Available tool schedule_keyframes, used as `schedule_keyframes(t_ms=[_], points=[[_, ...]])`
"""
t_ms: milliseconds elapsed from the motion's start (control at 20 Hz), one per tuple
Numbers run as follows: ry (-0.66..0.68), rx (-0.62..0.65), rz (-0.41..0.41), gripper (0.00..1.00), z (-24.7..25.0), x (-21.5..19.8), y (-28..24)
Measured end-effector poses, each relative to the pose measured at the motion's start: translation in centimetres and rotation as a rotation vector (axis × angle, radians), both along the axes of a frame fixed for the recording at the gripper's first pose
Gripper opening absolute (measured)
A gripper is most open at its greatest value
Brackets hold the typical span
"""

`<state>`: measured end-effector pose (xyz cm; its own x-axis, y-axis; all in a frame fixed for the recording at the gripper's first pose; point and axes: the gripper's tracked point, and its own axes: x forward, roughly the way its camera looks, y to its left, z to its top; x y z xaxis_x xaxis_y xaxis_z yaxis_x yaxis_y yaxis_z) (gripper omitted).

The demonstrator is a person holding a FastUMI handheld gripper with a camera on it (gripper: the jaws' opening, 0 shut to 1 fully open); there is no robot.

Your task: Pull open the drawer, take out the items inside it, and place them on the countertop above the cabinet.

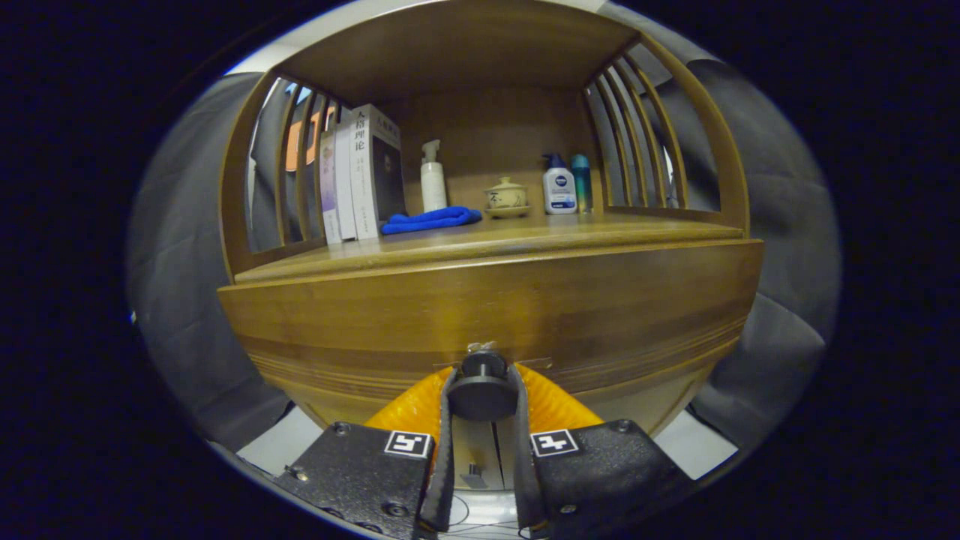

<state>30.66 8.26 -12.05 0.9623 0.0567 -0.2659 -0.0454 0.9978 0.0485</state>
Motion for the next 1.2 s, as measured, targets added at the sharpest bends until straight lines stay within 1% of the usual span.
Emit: schedule_keyframes(t_ms=[900,1200], points=[[-0.011,-0.013,0.013,0.35,-0.7,-10.4,-0.6],[0.006,-0.017,0.016,0.35,-1.6,-13.4,-1.0]])
